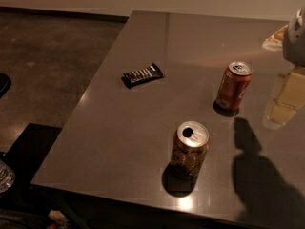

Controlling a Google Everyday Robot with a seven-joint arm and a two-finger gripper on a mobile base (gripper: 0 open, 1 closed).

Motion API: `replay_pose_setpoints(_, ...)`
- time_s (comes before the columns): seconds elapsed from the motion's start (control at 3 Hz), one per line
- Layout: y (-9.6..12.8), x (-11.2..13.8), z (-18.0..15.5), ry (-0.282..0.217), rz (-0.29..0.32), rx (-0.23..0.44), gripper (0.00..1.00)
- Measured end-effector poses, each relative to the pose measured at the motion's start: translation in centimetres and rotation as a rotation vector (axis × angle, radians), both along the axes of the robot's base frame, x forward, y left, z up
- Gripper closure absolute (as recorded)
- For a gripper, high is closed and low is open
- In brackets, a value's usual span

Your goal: Pick orange can

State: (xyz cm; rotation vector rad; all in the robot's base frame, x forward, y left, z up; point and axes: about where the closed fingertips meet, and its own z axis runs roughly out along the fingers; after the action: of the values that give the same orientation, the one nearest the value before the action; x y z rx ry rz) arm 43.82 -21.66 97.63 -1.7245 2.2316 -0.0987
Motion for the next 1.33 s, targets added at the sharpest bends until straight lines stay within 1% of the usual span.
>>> replay_pose_setpoints(0.33, 0.0, 0.0, 0.0, 0.000, 0.000, 0.000, 0.00)
replay_pose_setpoints(0.67, 0.6, -0.5, 0.3, -0.015, 0.018, 0.015, 0.00)
replay_pose_setpoints(1.0, 2.5, -1.8, 0.2, -0.031, 0.066, 0.062, 0.00)
replay_pose_setpoints(1.33, 5.5, -3.4, -0.7, -0.033, 0.123, 0.139, 0.00)
